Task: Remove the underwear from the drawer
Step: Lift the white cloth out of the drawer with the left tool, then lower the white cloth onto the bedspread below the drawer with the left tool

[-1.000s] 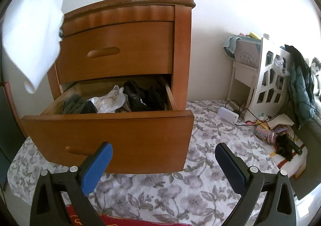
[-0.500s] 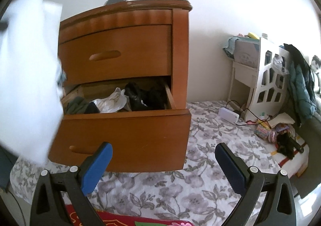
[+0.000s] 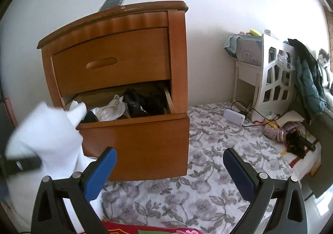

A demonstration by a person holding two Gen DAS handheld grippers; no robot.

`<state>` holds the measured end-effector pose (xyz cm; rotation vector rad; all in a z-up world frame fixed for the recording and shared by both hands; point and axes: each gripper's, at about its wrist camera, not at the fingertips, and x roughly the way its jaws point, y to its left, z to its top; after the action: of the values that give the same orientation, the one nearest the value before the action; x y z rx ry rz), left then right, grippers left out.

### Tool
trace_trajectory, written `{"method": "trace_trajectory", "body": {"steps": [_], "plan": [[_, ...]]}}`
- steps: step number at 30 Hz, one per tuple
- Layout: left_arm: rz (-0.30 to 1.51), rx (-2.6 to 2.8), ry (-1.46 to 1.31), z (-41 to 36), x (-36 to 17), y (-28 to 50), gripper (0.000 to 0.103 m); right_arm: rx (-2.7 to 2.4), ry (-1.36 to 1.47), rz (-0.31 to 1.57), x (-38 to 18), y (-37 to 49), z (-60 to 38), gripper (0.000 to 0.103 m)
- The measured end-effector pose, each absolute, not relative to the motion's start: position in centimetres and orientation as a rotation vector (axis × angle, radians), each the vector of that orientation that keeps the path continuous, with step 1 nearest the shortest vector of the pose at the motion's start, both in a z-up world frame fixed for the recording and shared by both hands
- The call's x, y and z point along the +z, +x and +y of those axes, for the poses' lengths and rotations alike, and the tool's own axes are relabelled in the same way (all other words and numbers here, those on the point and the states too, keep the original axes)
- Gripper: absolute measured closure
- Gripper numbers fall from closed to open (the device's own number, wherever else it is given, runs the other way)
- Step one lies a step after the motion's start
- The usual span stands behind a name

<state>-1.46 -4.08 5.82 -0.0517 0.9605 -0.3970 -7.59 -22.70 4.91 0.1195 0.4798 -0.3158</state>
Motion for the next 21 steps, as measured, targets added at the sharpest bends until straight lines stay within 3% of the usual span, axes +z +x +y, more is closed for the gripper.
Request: {"method": "trace_trajectory", "body": {"steps": [9,21], "plan": [[1.039,-0.395,-0.042,-4.6,2.6,-2.1,0.072,-0.315,0.119,0.481,4.9,-7.6,-22.7,0.000],[1.050,-0.459,-0.008,-4.8,3.5,-3.2,0.072,-0.313,0.122,0.476,4.9,-7.7,-22.8,0.000]]}}
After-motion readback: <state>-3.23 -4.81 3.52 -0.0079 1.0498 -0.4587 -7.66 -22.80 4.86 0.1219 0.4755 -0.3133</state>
